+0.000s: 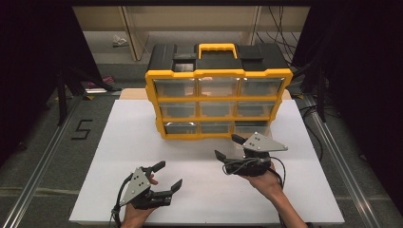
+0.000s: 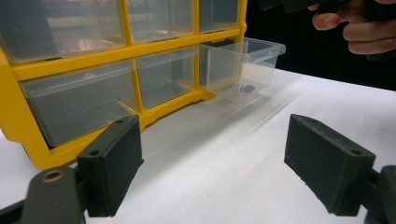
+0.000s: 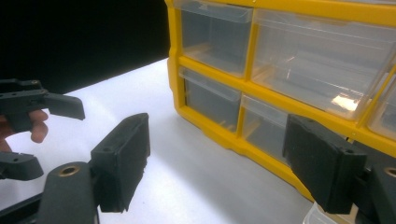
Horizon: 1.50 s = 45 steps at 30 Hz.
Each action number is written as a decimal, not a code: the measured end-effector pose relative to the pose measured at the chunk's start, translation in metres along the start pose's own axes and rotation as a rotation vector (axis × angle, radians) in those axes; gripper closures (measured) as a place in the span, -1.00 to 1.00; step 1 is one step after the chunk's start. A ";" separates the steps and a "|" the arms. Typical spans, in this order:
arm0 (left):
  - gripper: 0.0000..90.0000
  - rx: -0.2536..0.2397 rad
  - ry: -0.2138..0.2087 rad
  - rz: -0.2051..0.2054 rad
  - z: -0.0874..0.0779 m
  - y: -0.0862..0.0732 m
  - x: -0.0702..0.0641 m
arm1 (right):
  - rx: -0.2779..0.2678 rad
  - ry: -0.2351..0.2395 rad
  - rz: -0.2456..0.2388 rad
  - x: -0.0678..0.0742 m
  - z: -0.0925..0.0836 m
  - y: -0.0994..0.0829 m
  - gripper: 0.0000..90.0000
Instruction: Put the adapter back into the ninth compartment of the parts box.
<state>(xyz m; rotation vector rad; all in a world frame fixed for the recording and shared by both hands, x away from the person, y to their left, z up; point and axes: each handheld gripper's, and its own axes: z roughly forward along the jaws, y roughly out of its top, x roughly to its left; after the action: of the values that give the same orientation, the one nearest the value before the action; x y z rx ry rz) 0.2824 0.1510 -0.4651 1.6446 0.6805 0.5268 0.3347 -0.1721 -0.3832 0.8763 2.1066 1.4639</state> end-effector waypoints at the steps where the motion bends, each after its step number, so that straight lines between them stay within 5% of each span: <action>1: -0.58 0.000 0.000 0.000 0.000 0.000 0.000 | -0.004 0.001 -0.002 0.000 -0.001 -0.001 -0.46; 45: -0.59 0.006 -0.015 -0.003 0.001 0.000 -0.001 | -0.069 -0.017 0.000 -0.001 -0.019 -0.037 -0.60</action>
<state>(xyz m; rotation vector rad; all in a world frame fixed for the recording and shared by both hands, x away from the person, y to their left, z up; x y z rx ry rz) 0.2823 0.1502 -0.4653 1.6512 0.6734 0.5101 0.3129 -0.1943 -0.4110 0.8608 2.0314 1.5139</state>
